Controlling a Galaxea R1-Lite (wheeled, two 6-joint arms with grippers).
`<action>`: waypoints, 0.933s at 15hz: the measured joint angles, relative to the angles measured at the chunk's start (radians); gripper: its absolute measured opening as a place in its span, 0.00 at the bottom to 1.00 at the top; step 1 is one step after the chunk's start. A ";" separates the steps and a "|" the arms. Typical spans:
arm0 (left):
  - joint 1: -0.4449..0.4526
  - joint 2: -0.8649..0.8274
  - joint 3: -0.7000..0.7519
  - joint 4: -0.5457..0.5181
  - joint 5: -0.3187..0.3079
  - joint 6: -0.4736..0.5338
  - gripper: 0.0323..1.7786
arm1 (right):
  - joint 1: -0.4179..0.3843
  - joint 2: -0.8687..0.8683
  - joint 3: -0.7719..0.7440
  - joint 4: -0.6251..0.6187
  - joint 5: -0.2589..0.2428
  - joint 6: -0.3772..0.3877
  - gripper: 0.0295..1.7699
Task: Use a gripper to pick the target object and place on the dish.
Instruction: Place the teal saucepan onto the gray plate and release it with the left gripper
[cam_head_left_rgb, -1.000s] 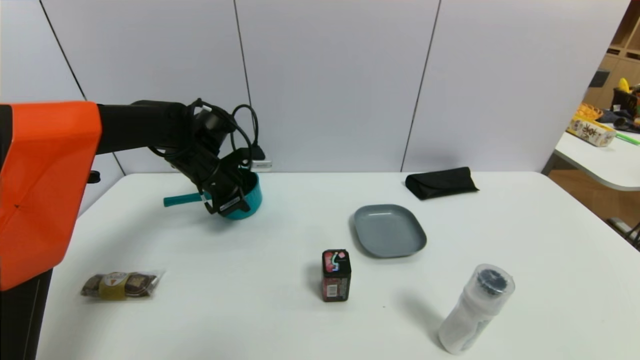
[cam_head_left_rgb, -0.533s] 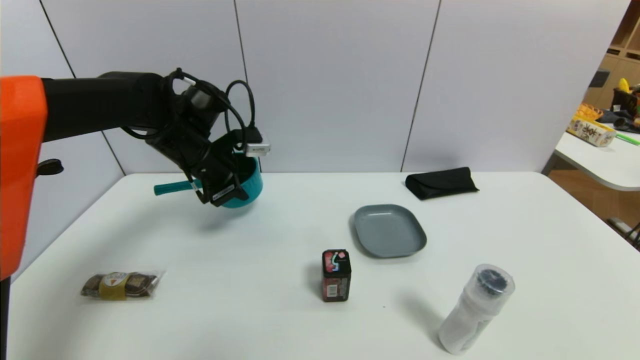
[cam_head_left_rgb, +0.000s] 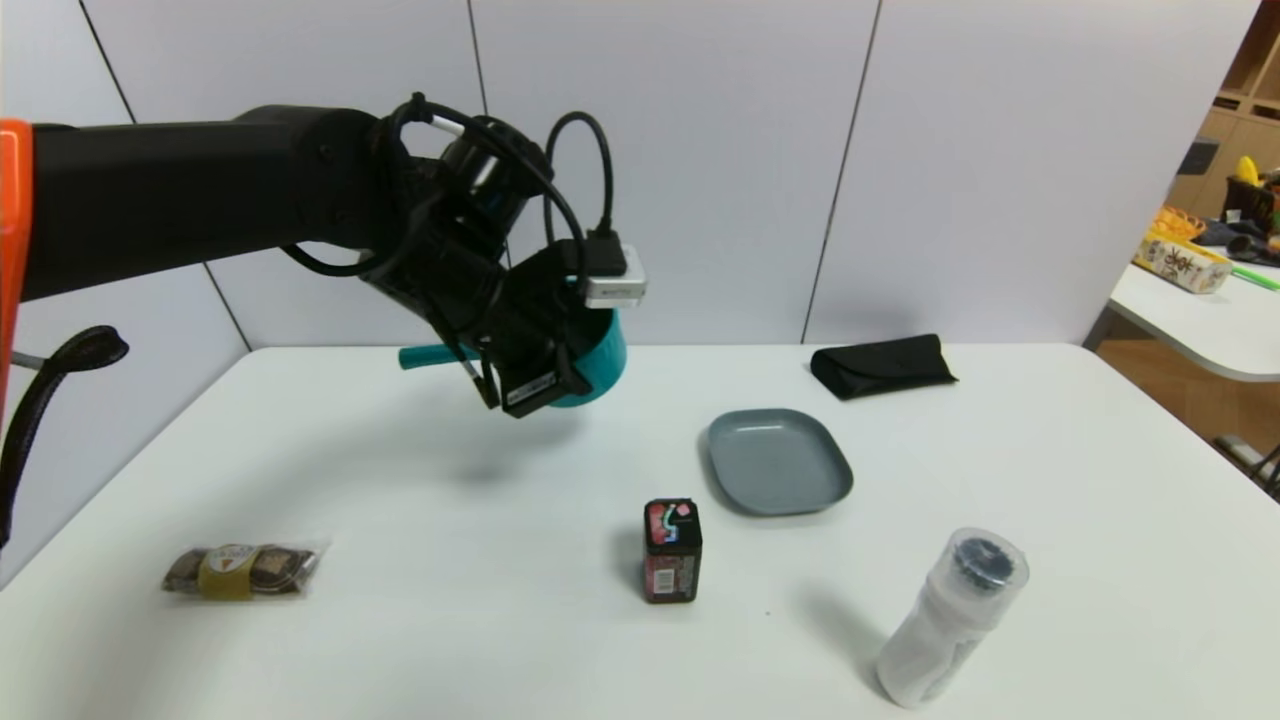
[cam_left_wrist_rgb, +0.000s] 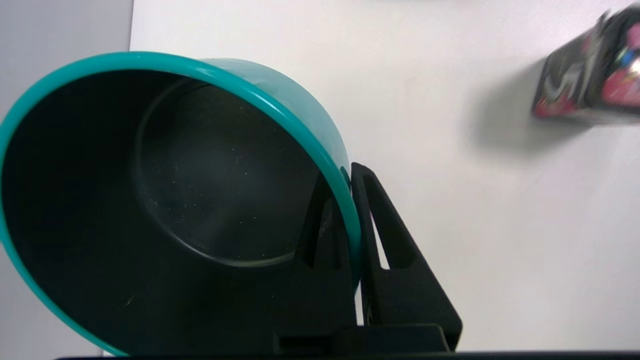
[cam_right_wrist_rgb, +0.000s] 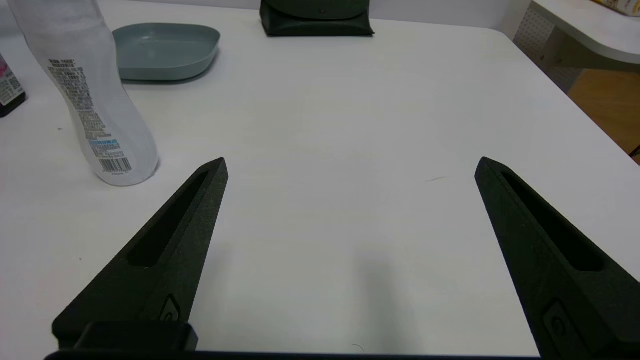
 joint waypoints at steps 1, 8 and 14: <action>-0.036 0.006 0.000 -0.032 0.000 0.000 0.05 | 0.000 0.000 0.000 0.000 0.000 0.000 0.97; -0.206 0.085 0.001 -0.207 0.000 0.000 0.05 | 0.000 0.000 0.000 0.000 0.000 0.000 0.97; -0.285 0.183 0.000 -0.358 0.000 -0.031 0.05 | 0.000 0.000 0.000 0.000 0.000 0.000 0.97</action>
